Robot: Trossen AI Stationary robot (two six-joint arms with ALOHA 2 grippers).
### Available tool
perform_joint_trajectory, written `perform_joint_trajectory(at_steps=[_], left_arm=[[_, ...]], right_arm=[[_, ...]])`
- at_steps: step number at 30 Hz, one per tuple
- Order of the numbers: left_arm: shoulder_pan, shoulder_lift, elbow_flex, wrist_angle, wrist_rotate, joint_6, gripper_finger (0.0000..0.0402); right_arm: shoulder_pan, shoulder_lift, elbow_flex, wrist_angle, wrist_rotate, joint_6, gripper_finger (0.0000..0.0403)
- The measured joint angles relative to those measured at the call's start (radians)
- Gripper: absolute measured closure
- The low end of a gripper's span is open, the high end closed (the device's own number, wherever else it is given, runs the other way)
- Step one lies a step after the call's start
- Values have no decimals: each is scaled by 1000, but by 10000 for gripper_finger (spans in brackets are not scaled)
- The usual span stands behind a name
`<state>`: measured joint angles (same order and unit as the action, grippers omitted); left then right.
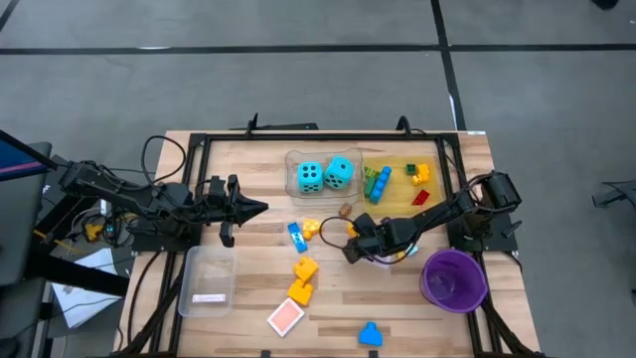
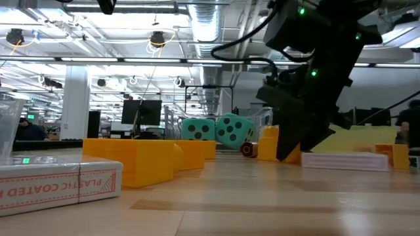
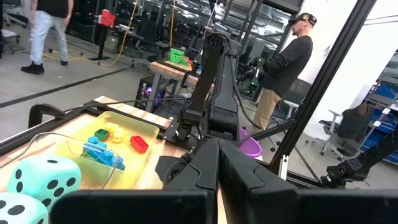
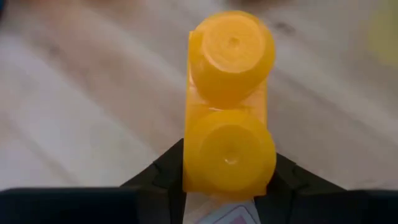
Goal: Pick & Place Toys
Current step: Put the yellow game piece into the yellow bin
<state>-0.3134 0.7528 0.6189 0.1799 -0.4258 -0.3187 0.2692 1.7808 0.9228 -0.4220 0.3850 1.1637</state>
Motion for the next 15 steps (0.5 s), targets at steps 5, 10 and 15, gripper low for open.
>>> perform_joint_trajectory(at_steps=[5,10,15], left_arm=[[0,0,0,0,0,0,402],[0,0,0,0,0,0,402],[0,0,0,-8,0,0,402]], right_arm=[[32,0,42,-9,-11,11,275],[70,0,110,-93,1,60,267],[111,-33,192,-242,45,92,261]])
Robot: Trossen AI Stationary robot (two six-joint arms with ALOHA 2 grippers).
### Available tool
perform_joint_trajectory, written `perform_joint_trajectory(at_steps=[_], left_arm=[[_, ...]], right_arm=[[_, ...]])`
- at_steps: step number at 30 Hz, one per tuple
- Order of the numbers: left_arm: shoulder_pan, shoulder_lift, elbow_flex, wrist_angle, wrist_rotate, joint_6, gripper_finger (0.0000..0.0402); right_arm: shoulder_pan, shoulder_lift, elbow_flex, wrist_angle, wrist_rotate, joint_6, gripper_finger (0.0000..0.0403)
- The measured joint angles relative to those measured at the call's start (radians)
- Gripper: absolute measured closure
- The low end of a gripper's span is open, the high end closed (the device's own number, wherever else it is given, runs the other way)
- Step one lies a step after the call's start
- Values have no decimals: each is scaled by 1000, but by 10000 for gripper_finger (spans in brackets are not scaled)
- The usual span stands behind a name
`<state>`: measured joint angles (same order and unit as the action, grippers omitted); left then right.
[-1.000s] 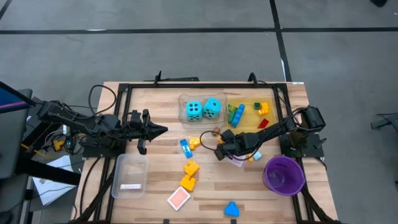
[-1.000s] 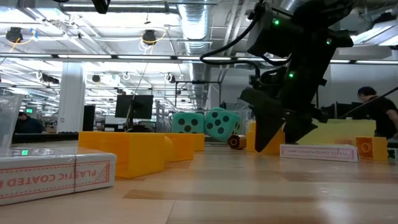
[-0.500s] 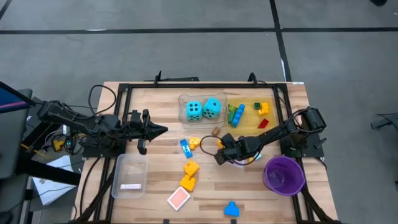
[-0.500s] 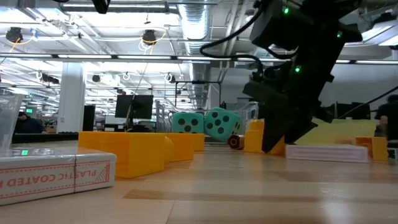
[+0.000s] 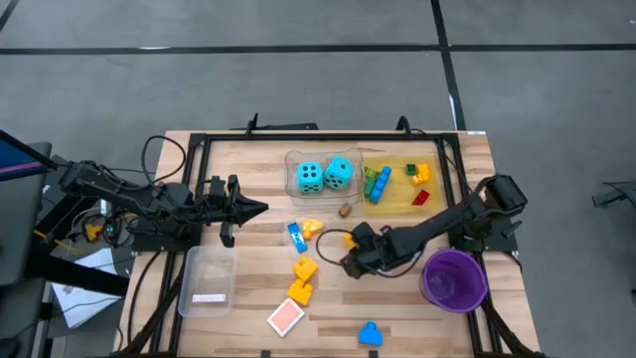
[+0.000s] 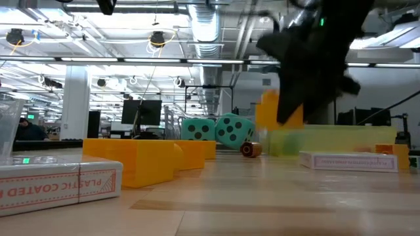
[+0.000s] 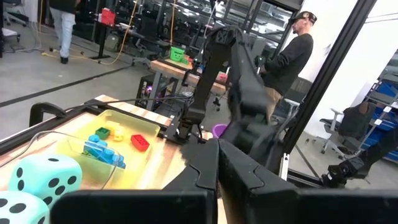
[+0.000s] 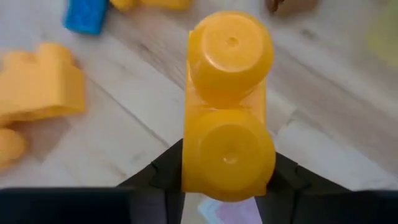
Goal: Pick & Place Toys
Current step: Put the yellow game piece into the yellow bin
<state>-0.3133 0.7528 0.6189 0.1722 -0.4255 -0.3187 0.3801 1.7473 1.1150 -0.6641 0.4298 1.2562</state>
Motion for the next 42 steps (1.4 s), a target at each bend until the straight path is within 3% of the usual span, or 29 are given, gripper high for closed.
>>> perform_joint_trajectory(at_steps=[4,11,17,22,29,42], left_arm=[[0,0,0,-15,0,0,402],[0,2,0,-14,0,-1,402],[0,2,0,-15,0,0,402],[0,2,0,-15,0,0,402],[0,2,0,-15,0,0,402],[0,2,0,-15,0,0,402]], right_arm=[[14,-91,30,-148,65,66,275],[-16,-334,32,-425,178,182,264],[-102,-505,32,-690,226,279,268],[-220,-600,32,-802,221,289,270],[-390,-677,-58,-754,158,185,265],[-666,-714,-429,-336,-48,23,265]])
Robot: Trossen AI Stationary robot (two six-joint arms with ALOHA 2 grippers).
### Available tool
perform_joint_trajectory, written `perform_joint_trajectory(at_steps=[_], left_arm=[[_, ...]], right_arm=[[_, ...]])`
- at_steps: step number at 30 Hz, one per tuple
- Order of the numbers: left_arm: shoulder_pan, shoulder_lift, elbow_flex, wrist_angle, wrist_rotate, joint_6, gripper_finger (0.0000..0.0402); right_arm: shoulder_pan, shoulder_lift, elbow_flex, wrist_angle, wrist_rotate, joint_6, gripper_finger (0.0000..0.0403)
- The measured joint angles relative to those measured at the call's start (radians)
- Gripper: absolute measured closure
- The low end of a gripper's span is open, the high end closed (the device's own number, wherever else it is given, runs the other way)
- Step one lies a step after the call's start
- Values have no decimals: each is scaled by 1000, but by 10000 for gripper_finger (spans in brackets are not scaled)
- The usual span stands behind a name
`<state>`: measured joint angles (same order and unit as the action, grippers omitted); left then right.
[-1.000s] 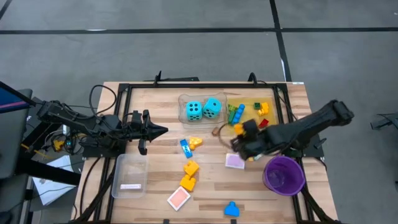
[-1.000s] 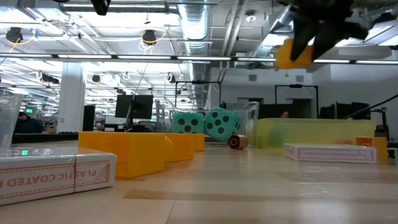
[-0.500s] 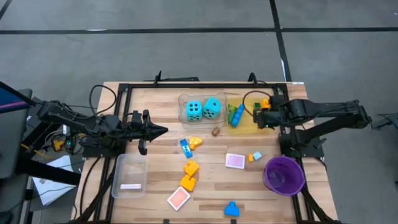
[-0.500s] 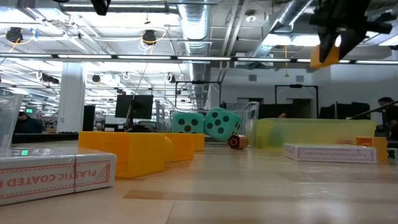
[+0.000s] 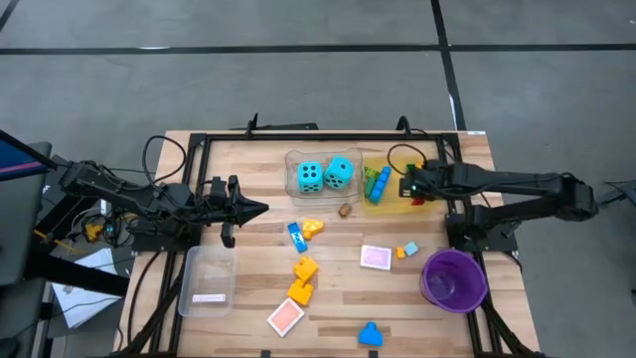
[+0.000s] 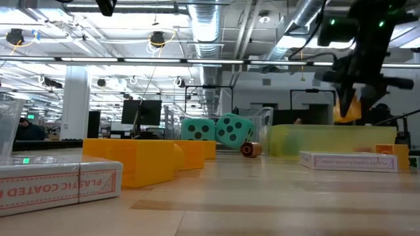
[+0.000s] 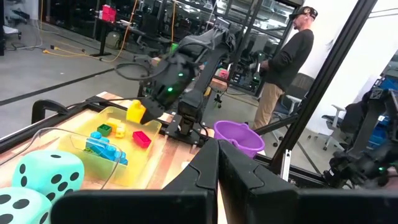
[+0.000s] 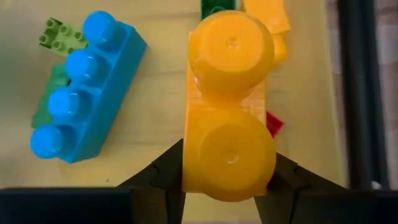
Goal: Pick & Place Toys
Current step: Put the yellow game piece into the yellow bin
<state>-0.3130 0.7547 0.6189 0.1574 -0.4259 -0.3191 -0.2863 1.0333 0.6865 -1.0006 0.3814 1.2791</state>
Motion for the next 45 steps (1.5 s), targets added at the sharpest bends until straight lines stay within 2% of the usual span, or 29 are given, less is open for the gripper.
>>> perform_joint_trajectory(at_steps=[11,16,26,33,39,45], left_arm=[[0,0,0,0,0,0,402],[15,0,0,0,0,0,402],[40,0,0,0,0,0,402],[40,0,0,1,0,0,402],[40,0,0,1,0,0,402],[40,0,0,7,0,0,402]], right_arm=[[-203,45,-86,270,-156,-176,265],[-234,123,-86,360,-200,-267,265],[-290,235,-85,418,-224,-291,264],[-283,240,-85,448,-213,-302,241],[-284,187,-85,450,-159,-303,217],[-284,120,-85,400,-102,-303,209]])
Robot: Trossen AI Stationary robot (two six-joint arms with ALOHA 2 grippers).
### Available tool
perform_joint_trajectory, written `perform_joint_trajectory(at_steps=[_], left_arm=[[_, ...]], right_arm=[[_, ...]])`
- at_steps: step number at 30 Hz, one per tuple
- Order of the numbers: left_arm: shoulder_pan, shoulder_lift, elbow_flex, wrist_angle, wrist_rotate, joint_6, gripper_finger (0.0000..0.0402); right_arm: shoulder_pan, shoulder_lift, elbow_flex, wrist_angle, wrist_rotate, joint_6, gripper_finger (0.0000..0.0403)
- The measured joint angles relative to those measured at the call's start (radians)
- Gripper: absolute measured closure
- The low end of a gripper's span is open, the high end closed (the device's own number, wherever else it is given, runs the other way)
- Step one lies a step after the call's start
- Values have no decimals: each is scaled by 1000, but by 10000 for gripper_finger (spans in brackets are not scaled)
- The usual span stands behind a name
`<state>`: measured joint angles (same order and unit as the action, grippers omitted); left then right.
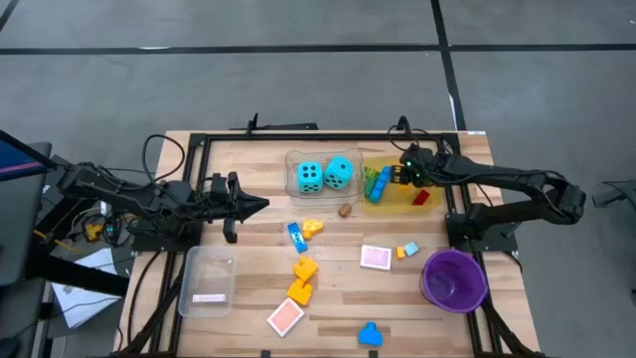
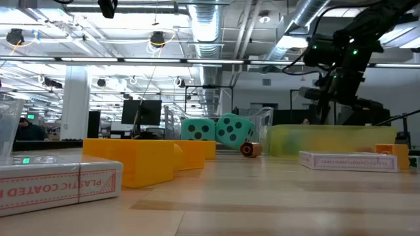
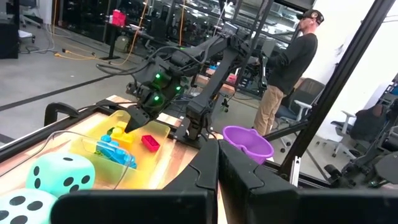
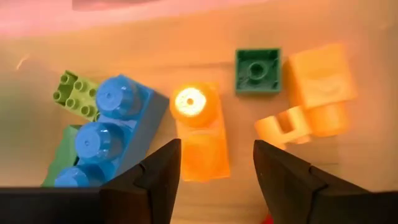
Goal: Pick & Place Toys
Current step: Put the yellow game piece into the yellow bin
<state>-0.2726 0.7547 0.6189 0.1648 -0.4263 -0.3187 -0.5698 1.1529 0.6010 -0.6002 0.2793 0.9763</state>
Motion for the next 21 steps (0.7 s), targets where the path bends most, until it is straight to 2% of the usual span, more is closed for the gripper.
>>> perform_joint_trajectory(at_steps=[9,15,21], left_arm=[[-1,0,0,19,0,-2,402],[-1,0,0,19,0,-3,402],[-1,0,0,19,0,-2,402]], right_arm=[[65,-214,0,-41,47,48,213],[207,-376,0,9,50,39,214],[359,-483,1,72,69,-32,214]])
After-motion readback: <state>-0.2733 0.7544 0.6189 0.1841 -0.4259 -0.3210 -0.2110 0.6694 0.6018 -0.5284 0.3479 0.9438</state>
